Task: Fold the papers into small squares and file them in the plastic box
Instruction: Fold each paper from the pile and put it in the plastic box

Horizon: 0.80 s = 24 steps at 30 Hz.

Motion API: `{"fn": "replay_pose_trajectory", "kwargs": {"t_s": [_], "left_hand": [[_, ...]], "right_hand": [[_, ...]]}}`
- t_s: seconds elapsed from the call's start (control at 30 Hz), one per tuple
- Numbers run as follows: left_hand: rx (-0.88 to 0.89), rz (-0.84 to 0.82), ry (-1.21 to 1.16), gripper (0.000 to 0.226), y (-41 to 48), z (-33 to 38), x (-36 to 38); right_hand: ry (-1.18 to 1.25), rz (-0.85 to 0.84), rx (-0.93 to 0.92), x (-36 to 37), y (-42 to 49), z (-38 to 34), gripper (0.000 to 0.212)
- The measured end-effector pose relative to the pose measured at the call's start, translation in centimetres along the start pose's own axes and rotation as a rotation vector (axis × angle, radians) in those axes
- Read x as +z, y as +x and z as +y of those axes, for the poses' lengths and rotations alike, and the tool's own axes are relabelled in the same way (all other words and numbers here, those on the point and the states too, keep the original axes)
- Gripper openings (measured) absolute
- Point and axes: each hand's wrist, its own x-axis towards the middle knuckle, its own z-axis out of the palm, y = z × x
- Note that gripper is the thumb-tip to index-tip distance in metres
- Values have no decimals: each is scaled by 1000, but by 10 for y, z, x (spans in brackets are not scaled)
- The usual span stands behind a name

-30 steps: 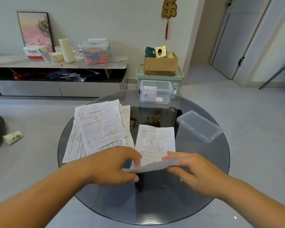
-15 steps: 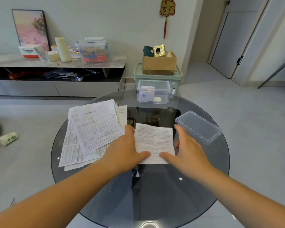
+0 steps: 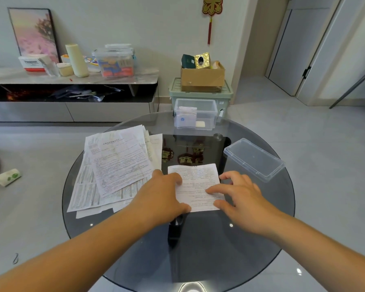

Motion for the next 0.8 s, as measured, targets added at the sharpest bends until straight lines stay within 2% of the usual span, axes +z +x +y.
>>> {"fn": "replay_pose_trajectory", "kwargs": {"t_s": [0.07,0.13,0.23,0.33,0.43,0.53,0.67,0.73,0.8], "left_hand": [[-24,8,-54,68,2,-2,-1],[-62,20,-175,57,6,-2,-3],[-133,50,-501,36,10,2,-9],[-227,6,-895,19,13,6,-18],[-307,-39,-1075,5,14,6,-21],[-311,-76,-1132,10,14,5,-18],[-230,-164,-1036,18,10,4,-15],[-217,-188,-979,18,6,4,-15],[-162,-214,-835,22,0,3,-16]], "right_hand": [[-15,28,-46,-2,-3,-1,34],[-73,51,-141,-1,-7,-2,34],[-75,8,-237,2,-14,-4,34],[-36,-1,-200,1,-18,-9,31],[-73,6,-156,-4,-19,-9,44],[-153,0,-168,-6,-21,-10,64],[-170,17,-174,-3,-21,-11,84],[-125,30,-181,0,-21,-8,74],[-61,43,-191,2,-22,-3,54]]}}
